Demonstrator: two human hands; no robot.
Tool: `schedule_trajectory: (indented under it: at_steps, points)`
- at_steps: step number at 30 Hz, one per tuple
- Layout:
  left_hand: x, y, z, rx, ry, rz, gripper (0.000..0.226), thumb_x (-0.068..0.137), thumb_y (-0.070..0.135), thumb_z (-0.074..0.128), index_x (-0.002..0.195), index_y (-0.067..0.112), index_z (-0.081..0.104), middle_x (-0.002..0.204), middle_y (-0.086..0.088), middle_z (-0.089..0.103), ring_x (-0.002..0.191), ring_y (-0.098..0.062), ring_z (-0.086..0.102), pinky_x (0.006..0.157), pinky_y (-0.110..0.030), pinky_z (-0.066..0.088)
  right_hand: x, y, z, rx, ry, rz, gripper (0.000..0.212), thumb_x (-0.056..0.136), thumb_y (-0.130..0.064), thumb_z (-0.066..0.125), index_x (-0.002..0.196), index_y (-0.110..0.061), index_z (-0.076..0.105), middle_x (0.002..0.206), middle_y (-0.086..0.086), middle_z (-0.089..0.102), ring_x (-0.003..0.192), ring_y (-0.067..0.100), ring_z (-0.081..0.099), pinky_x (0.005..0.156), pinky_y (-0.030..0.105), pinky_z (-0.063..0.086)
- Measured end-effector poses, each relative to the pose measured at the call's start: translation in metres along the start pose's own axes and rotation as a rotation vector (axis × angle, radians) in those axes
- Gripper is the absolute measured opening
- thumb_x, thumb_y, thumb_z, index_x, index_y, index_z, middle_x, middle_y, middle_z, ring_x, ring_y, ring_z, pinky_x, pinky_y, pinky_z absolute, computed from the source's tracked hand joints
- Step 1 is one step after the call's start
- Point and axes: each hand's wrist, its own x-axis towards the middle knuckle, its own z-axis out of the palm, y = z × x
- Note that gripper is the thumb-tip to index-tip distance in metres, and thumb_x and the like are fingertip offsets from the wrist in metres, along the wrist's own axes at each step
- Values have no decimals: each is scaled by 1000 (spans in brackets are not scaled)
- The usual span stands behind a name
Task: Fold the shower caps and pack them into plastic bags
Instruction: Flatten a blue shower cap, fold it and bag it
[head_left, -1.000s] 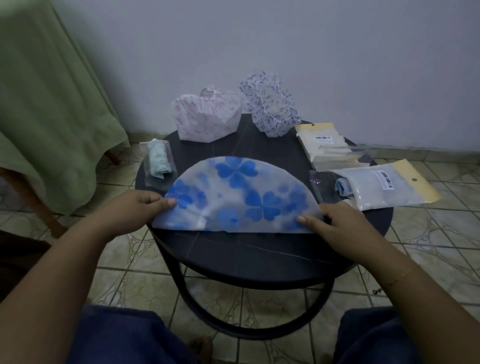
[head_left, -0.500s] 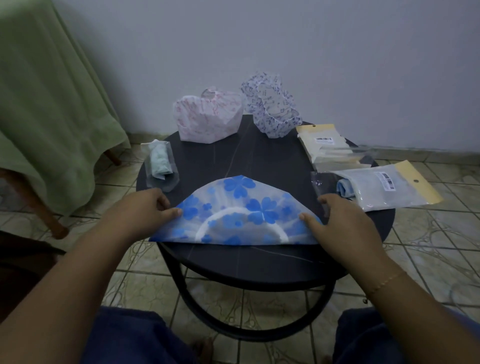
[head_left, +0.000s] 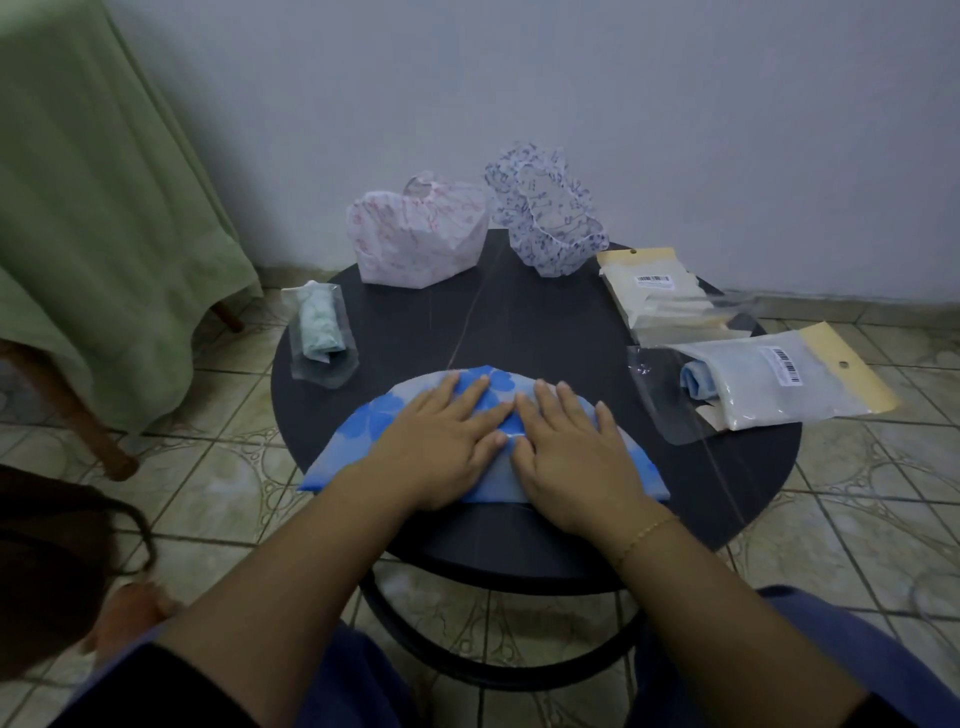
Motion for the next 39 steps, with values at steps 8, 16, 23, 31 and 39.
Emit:
schedule_trajectory:
  at_steps: [8, 16, 23, 31, 39]
  points:
    - [0, -7, 2, -128, -27, -76, 50, 100, 48, 19, 148, 41, 7, 159, 9, -5, 145, -15, -11, 115, -33, -5, 3, 7, 2, 30, -61, 18, 56, 99, -42, 18, 150, -28, 2, 159, -6, -3, 145, 13, -6, 116, 44, -4]
    - [-16, -41, 0, -120, -62, -176, 52, 98, 50, 13, 149, 39, 2, 158, 10, -8, 145, -13, -10, 115, -32, -3, 0, 19, -5, 71, -135, 23, 62, 95, -58, 15, 150, -33, 0, 158, -10, -9, 144, 8, -11, 116, 41, -7]
    - [-30, -49, -3, -89, 8, -262, 66, 94, 60, 9, 151, 27, 4, 159, 4, -3, 145, -14, -8, 115, -30, -1, -9, 24, -13, 9, -101, 120, 83, 84, -73, 11, 151, -26, -1, 159, -3, -9, 145, 13, -12, 115, 37, -7]
    - [-16, -9, 0, -84, 107, 83, 76, 78, 59, -4, 148, 35, 14, 158, 2, 10, 146, -20, -1, 116, -31, 0, -2, -2, -7, 71, 23, -82, 62, 98, -52, 18, 151, -24, 2, 159, -3, -5, 145, 12, -9, 115, 33, -8]
    - [-14, -21, 2, -70, -93, -166, 60, 86, 68, 10, 143, 53, 0, 157, 16, -7, 145, -26, -11, 115, -45, -5, -6, 16, -4, 30, -124, -37, 74, 91, -66, 18, 150, -27, -2, 159, -5, -6, 145, 10, -8, 117, 37, -4]
